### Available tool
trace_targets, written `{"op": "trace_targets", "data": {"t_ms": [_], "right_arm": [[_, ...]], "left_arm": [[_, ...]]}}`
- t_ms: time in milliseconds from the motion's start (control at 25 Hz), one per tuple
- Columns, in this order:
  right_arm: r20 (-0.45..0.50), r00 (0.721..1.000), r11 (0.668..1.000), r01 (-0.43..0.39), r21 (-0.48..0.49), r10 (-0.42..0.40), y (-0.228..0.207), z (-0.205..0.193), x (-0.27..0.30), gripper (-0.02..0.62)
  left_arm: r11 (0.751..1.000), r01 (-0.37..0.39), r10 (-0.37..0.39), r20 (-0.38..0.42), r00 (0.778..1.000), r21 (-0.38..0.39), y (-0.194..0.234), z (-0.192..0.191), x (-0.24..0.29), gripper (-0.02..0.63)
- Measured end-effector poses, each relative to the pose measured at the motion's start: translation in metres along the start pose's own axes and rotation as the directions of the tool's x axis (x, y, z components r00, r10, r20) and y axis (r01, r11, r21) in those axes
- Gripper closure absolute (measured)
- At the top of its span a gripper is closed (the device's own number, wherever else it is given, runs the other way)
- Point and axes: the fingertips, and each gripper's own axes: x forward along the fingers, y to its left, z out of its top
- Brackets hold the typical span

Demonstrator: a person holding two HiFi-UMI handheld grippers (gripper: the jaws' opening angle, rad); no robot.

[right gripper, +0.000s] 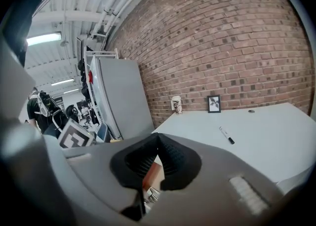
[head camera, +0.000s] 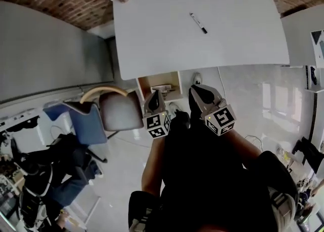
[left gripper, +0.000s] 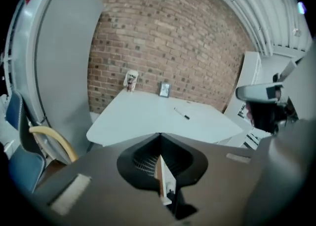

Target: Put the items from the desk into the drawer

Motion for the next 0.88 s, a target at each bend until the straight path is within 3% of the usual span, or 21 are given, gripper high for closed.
{"op": "trace_targets", "data": {"t_ms": [240,680,800,880], "right_arm": [[0.084,0.995,0.998,0.062,-0.015,-0.061,0.01,0.027,-0.018,0.592],[0.179,0.966,0.982,0.189,0.015,-0.189,-0.01,0.065,-0.042,0.592],[0.189,0.959,0.978,0.209,0.026,-0.21,-0.021,0.068,-0.044,0.592],[0.197,0.954,0.974,0.223,0.032,-0.225,-0.031,0.071,-0.046,0.592]], "left_arm": [[0.995,0.079,-0.087,0.173,0.981,0.053,-0.032,0.068,-0.043,0.589],[0.971,0.207,-0.234,0.279,0.931,0.121,-0.077,0.127,-0.069,0.589],[0.957,0.242,-0.28,0.291,0.915,0.16,-0.093,0.139,-0.063,0.367],[0.951,0.252,-0.295,0.285,0.912,0.18,-0.101,0.144,-0.056,0.367]]}}
